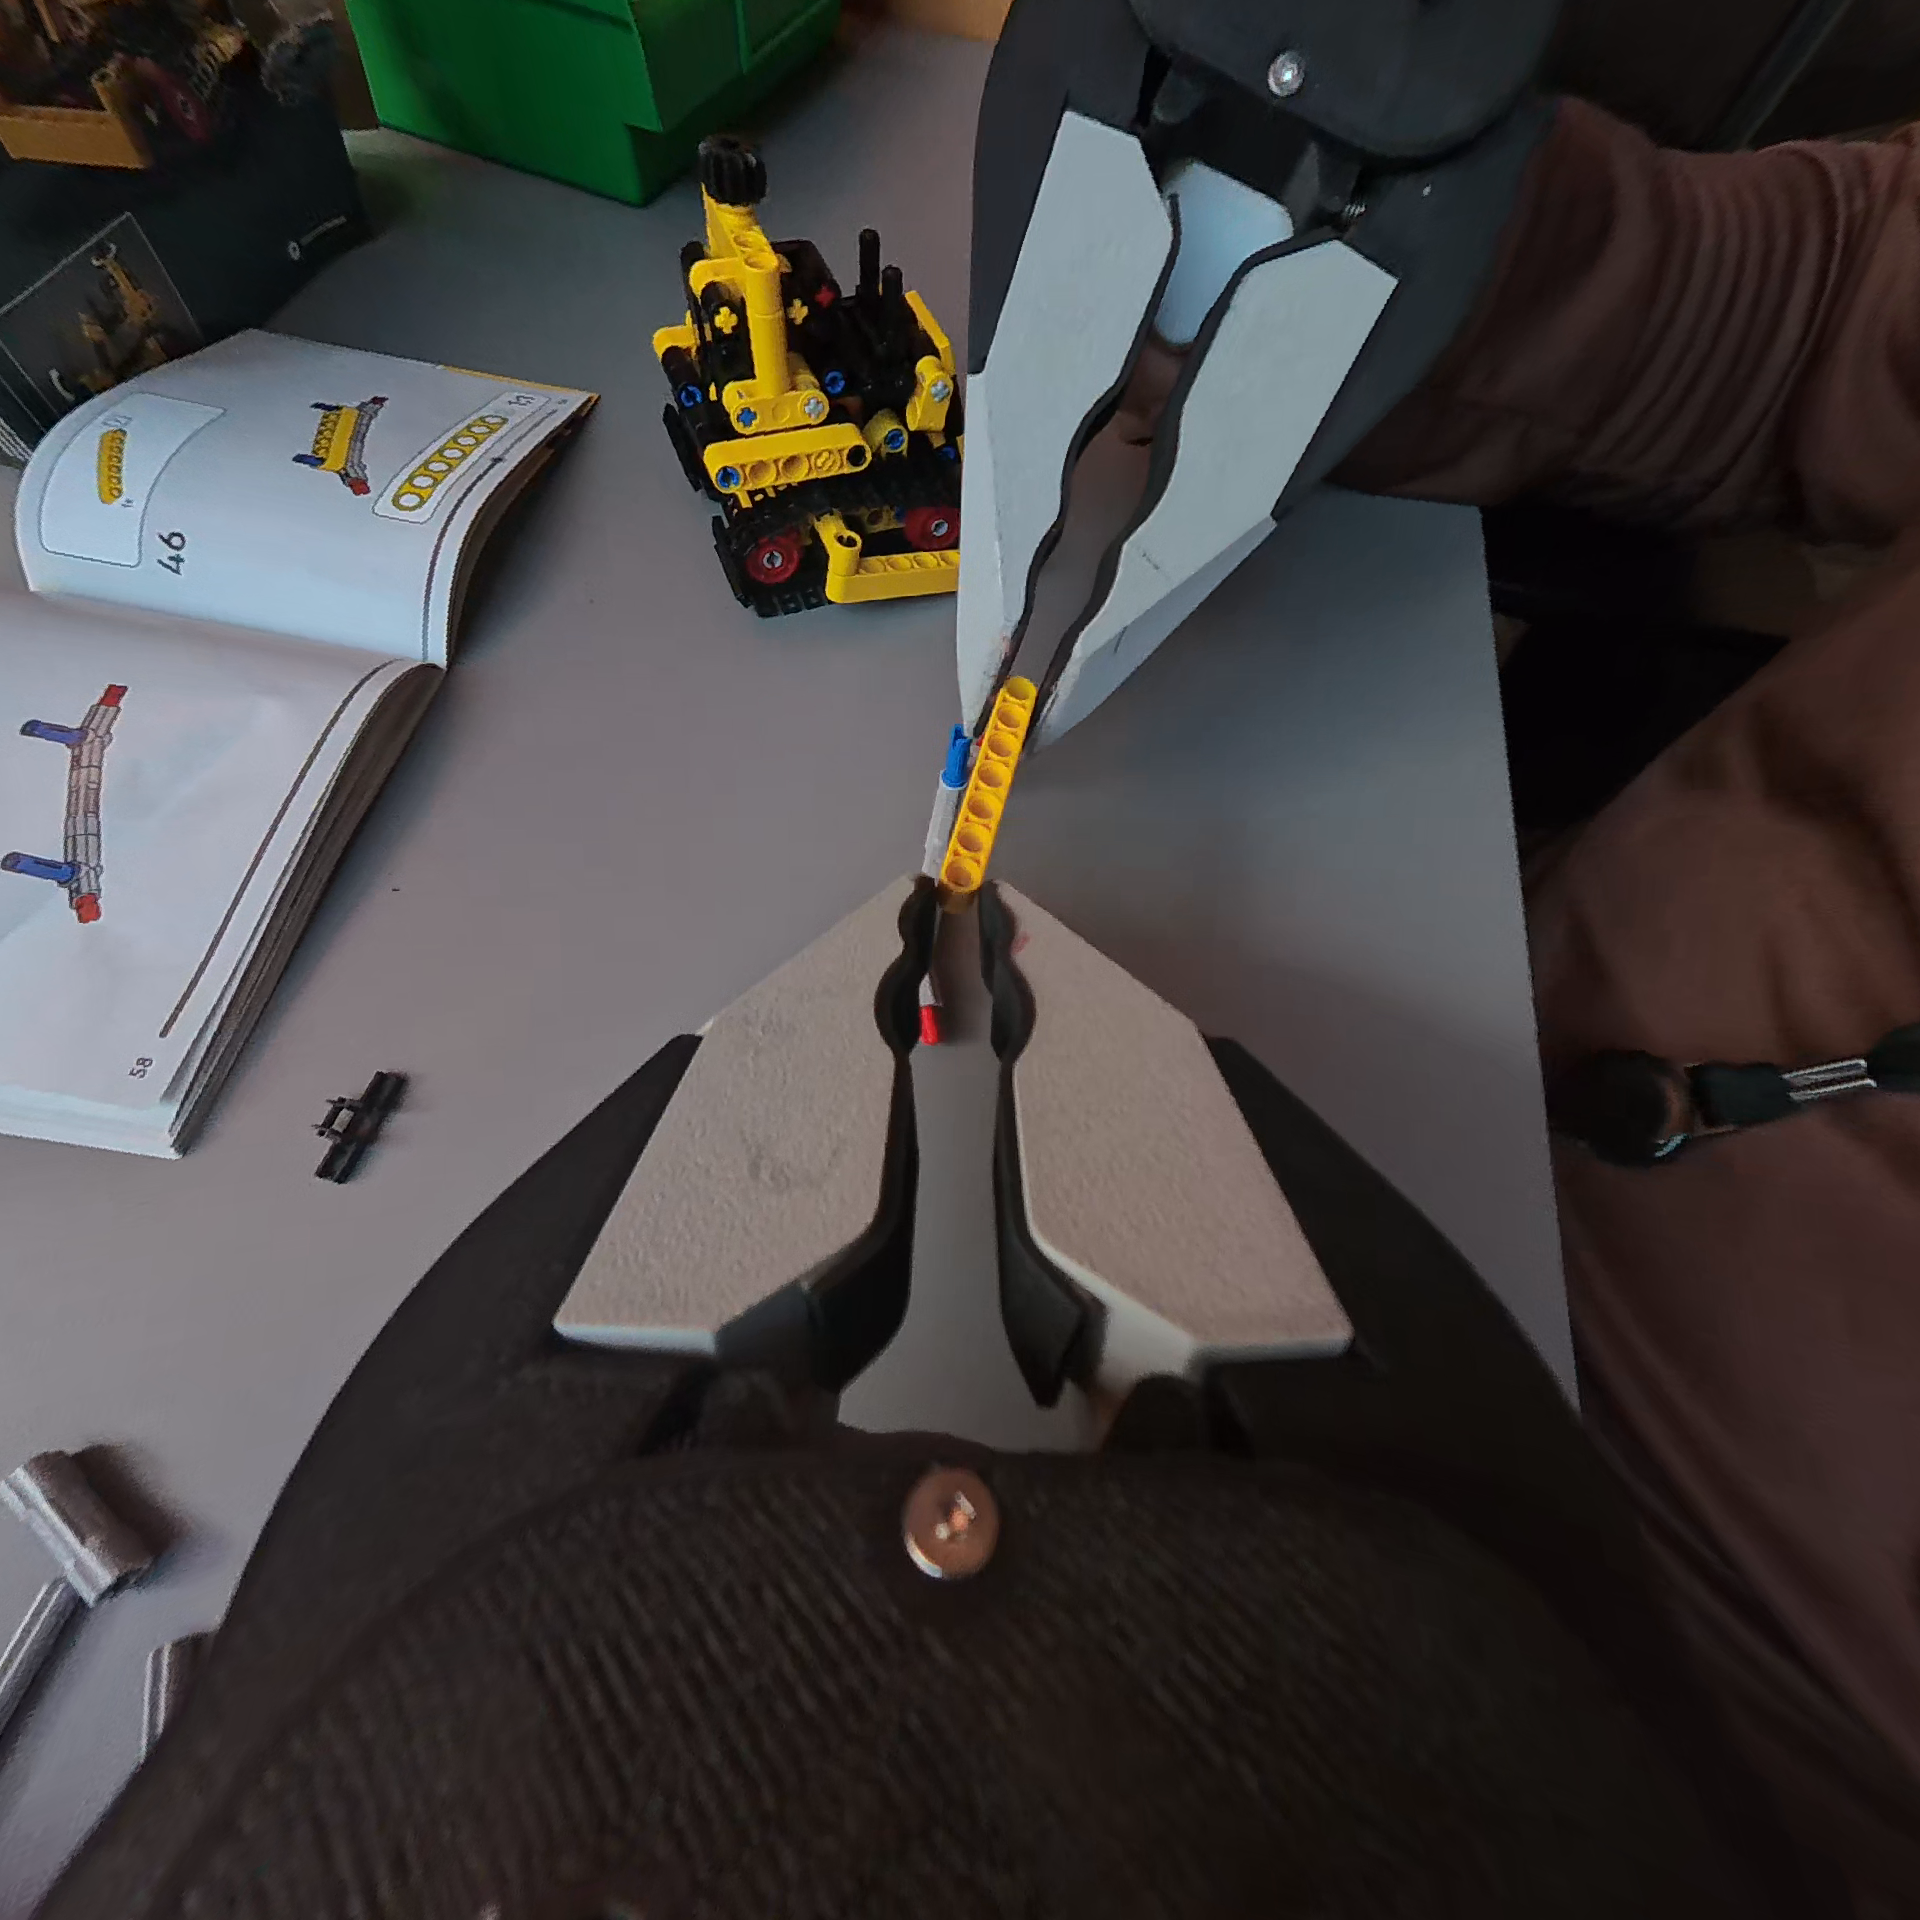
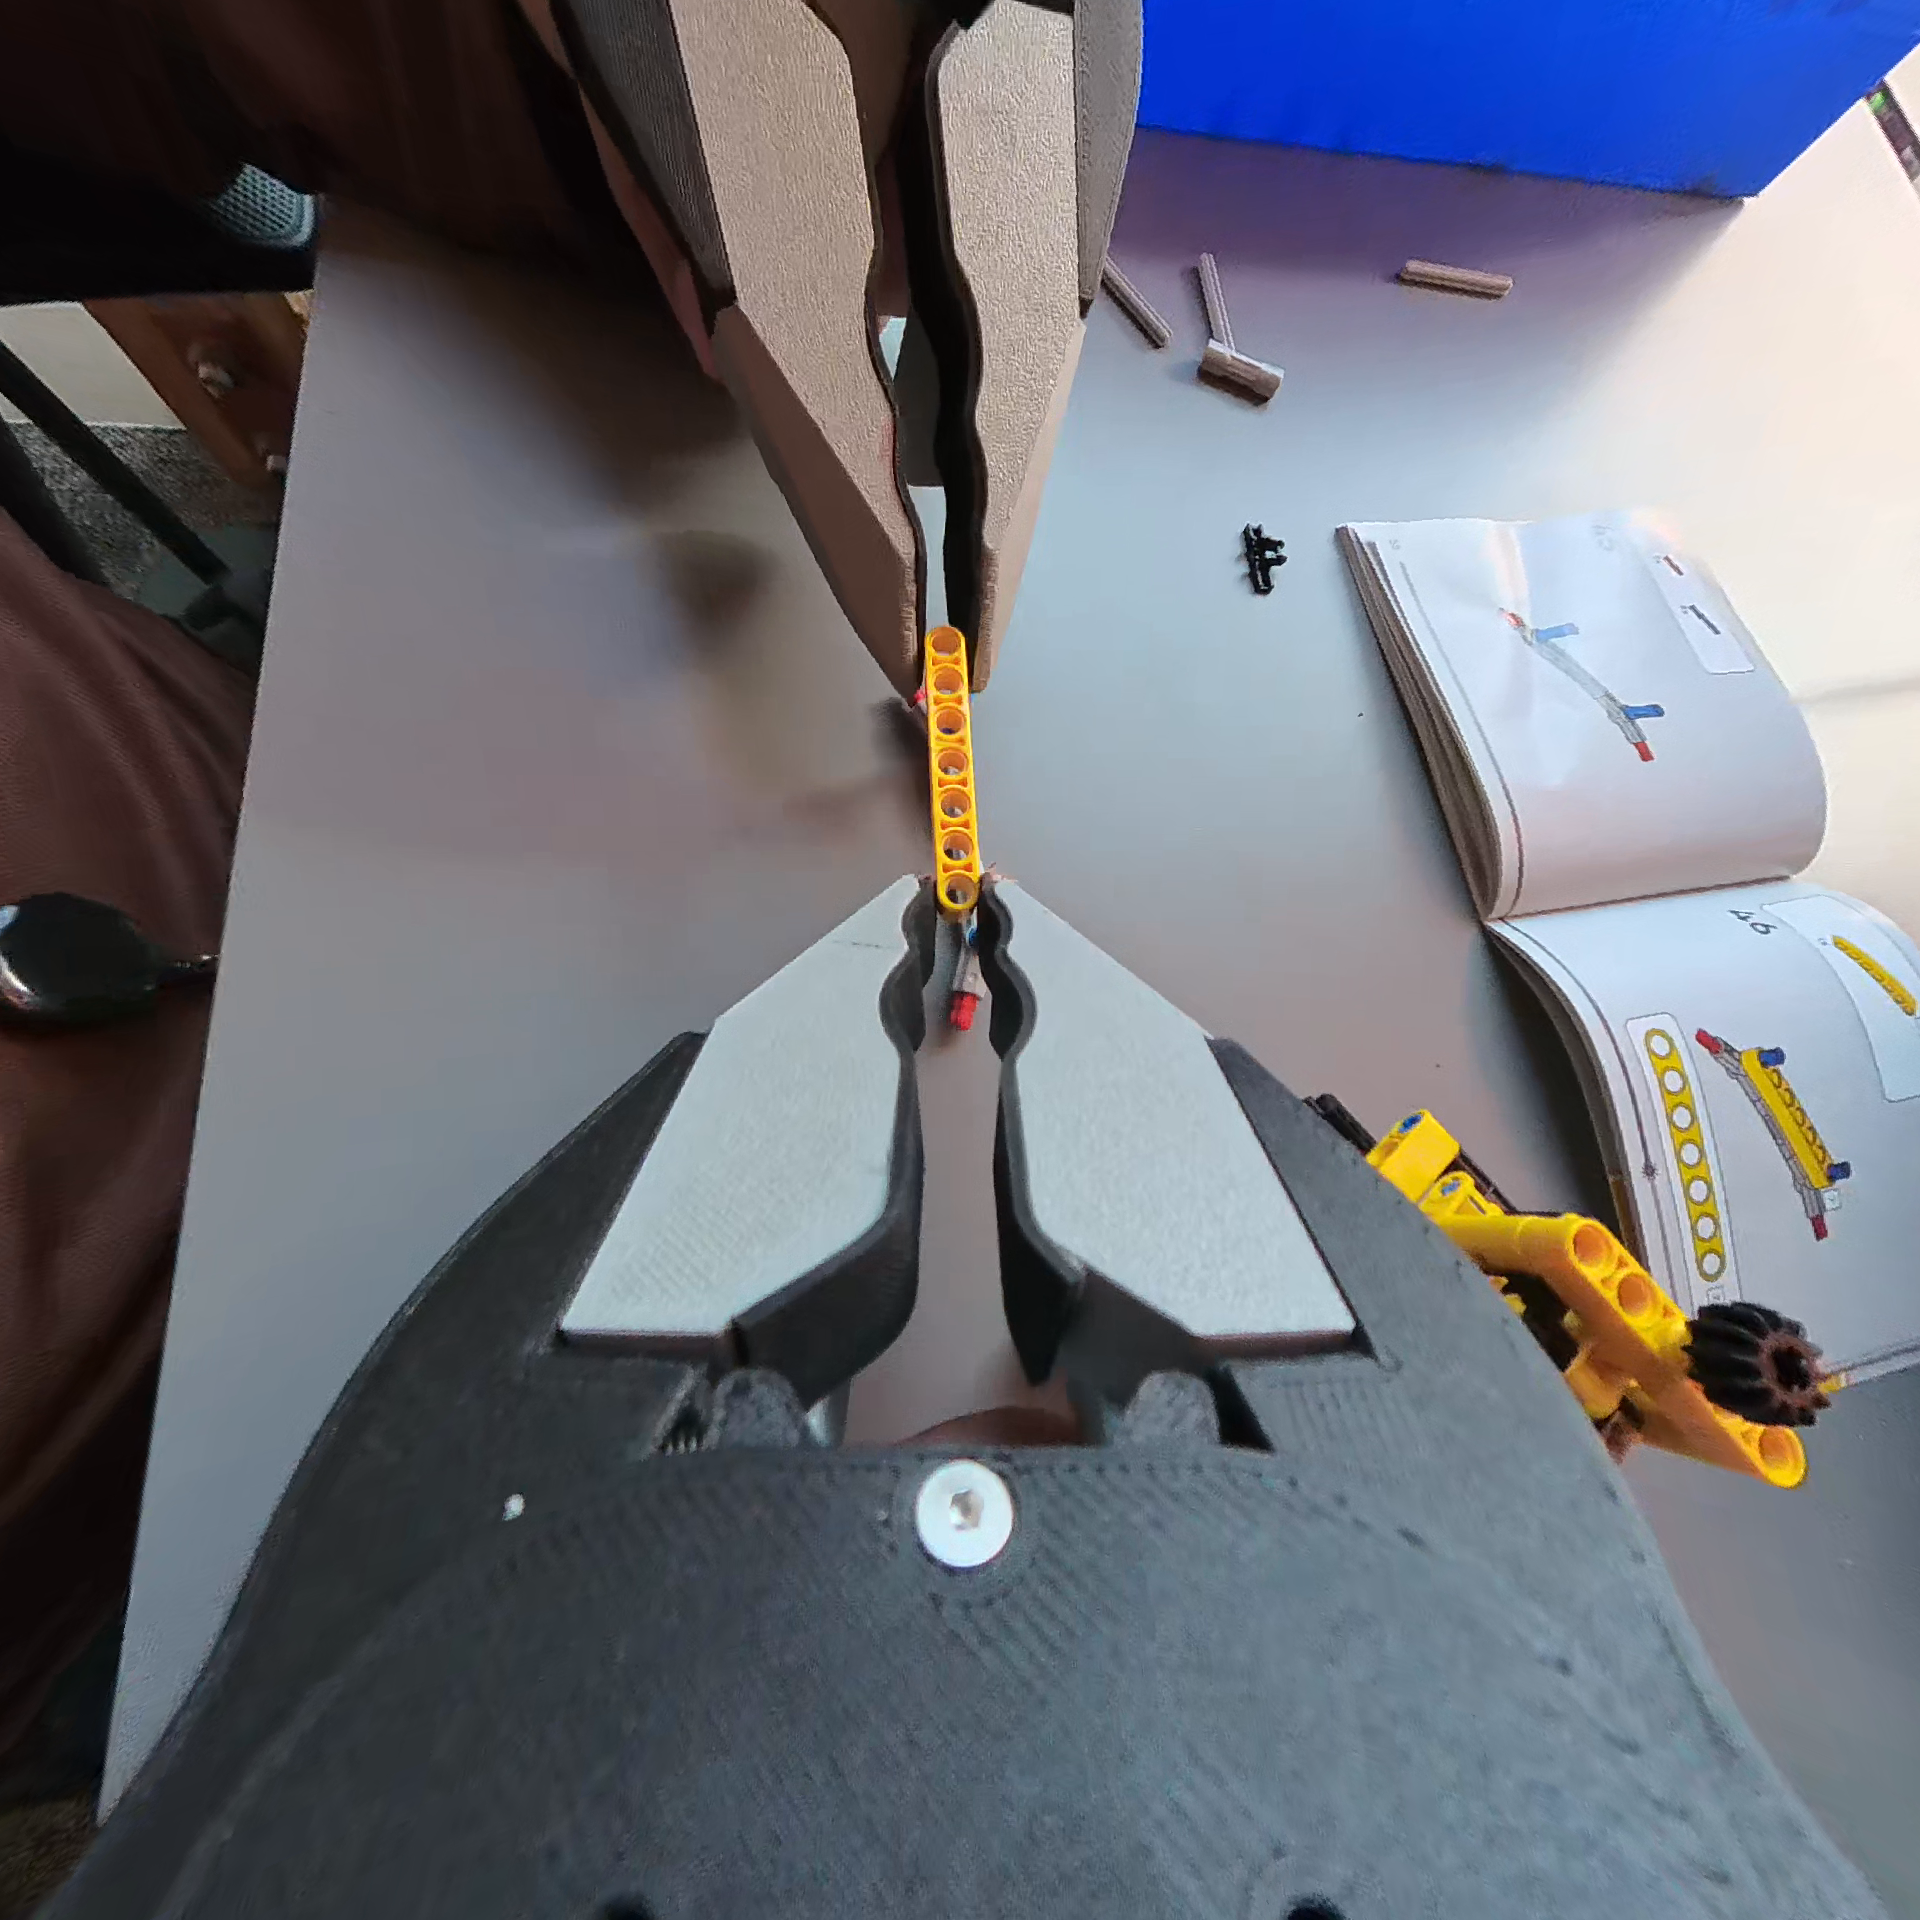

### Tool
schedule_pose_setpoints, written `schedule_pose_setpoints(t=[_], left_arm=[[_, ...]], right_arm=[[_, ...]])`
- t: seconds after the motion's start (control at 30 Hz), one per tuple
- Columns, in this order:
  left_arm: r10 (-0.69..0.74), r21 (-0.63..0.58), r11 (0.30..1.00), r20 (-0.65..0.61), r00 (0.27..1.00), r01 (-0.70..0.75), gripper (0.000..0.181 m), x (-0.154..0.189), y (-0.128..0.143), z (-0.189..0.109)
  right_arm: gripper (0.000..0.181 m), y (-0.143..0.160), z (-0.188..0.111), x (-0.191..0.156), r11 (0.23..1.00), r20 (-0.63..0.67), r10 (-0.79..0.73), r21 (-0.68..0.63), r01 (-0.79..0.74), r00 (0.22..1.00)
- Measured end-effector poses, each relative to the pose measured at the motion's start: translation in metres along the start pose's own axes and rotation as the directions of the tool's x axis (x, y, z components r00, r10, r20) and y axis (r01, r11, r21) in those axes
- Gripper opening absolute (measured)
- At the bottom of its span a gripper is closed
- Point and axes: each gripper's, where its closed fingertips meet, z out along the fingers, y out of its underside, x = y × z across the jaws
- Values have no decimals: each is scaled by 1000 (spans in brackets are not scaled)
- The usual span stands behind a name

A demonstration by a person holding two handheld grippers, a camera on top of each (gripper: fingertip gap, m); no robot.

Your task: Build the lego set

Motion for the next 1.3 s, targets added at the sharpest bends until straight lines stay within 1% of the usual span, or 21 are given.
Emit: schedule_pose_setpoints(t=[0.2,0.27,0.4,0.6,0.8,0.9,1.0,1.03,1.1,1.2,1.3], left_arm=[[6,1,1000,13,1000,-6,8,-1,0,0],[7,18,1000,15,1000,-8,8,-1,-3,-1],[2,23,1000,14,1000,-2,12,-1,-3,-1],[-8,45,999,4,1000,8,11,-1,-6,-4],[-19,69,997,0,1000,19,12,-2,-8,-7],[2,53,999,19,1000,-3,0,-6,-4,-10],[-17,64,998,19,1000,16,1,-10,-5,-13],[-33,63,997,11,999,32,6,-10,-4,-13],[-44,53,998,-10,999,44,9,-9,-2,-13],[-25,28,999,-15,1000,26,8,-6,0,-10],[-16,-5,1000,-12,1000,16,11,-5,4,-6]], right_arm=[[4,0,0,3,1000,5,15,19,-15,1000],[4,-1,-1,4,1000,4,16,25,-16,1000],[4,1,-2,6,1000,0,12,17,-12,1000],[4,-2,-6,8,1000,-1,-4,19,4,1000],[4,-2,-1,5,997,14,-50,-52,51,999],[4,0,1,5,995,18,-57,-75,58,998],[5,1,2,6,995,26,-57,-82,59,998],[5,2,2,6,995,30,-57,-84,59,998],[5,3,2,6,993,31,-65,-95,67,997],[5,5,2,5,992,45,-64,-102,68,997],[5,7,3,5,991,51,-62,-117,67,997]])
